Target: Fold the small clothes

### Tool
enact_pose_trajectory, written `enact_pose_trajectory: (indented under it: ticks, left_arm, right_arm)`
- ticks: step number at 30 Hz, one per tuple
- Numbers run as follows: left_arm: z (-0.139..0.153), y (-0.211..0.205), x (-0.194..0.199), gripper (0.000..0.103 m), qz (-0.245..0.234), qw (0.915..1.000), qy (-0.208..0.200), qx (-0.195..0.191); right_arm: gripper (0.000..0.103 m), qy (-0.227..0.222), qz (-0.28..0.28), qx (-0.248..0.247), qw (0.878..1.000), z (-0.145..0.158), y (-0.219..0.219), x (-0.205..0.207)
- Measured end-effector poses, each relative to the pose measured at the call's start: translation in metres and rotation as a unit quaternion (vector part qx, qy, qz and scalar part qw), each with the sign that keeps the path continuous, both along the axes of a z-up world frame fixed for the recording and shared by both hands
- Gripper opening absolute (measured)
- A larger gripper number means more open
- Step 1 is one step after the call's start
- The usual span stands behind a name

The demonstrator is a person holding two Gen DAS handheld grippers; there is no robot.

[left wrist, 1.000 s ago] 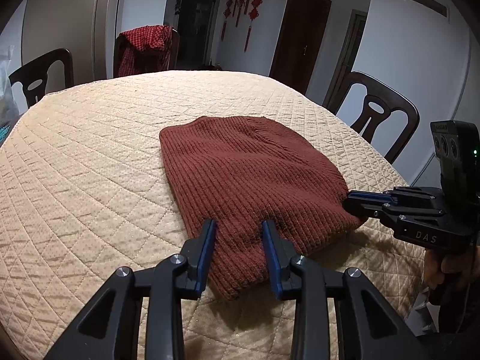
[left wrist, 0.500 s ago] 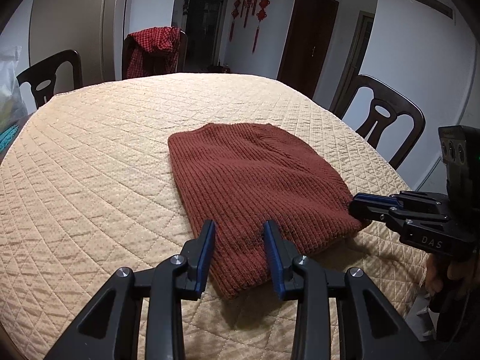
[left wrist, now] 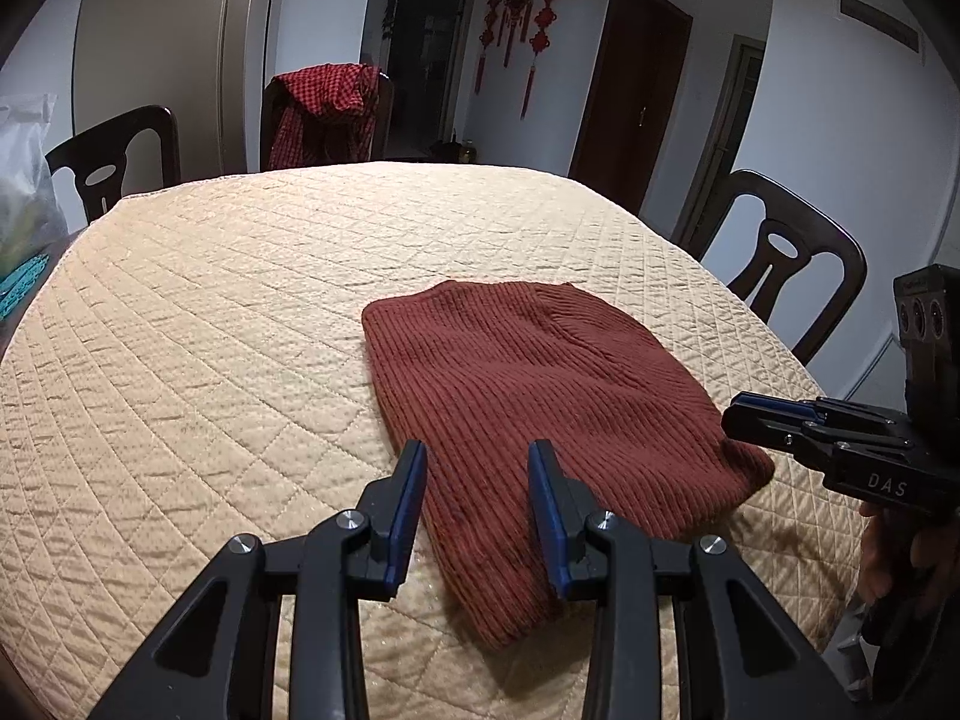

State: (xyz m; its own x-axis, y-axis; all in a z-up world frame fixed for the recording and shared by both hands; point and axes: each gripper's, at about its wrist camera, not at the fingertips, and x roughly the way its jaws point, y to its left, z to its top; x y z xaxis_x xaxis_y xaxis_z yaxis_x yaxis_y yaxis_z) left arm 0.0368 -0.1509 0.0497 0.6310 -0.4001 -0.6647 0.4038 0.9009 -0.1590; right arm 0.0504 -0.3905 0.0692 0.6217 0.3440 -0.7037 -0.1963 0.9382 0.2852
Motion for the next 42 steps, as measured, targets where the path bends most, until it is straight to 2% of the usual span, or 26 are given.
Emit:
enact_pose_trajectory:
  ticks: [1,12,13,18,21,27,33,42]
  left_arm:
    - [0.000,0.000,0.002,0.039,0.001,1.0000,0.001,-0.002]
    - [-0.019,0.009,0.022,0.042,0.007,0.9984,0.038,-0.041]
    - [-0.021,0.009,0.022,0.043,0.006,0.9982,0.041,-0.044]
    - [-0.026,0.012,0.027,0.049,0.007,0.9970,0.053,-0.057]
    - [-0.030,0.012,0.029,0.052,0.008,0.9960,0.062,-0.064]
    - [-0.035,0.009,0.035,0.056,0.005,0.9943,0.076,-0.074]
    - [-0.035,0.007,0.030,0.056,0.010,0.9950,0.074,-0.066]
    - [-0.037,0.001,0.035,0.059,0.004,0.9957,0.077,-0.052]
  right_arm:
    - [0.037,0.001,-0.003,0.007,1.000,-0.001,-0.002,0.002]
    - [0.038,0.041,-0.027,0.065,0.997,-0.023,-0.021,0.023]
    - [0.042,0.049,-0.028,0.069,0.996,-0.027,-0.023,0.025]
    - [0.051,0.063,-0.037,0.096,0.993,-0.038,-0.033,0.031]
    - [0.052,0.071,-0.040,0.127,0.989,-0.043,-0.040,0.034]
    - [0.052,0.072,-0.034,0.132,0.988,-0.043,-0.038,0.042]
    - [0.049,0.081,-0.013,0.139,0.987,-0.044,-0.033,0.039]
    - [0.043,0.087,-0.011,0.160,0.983,-0.048,-0.037,0.046]
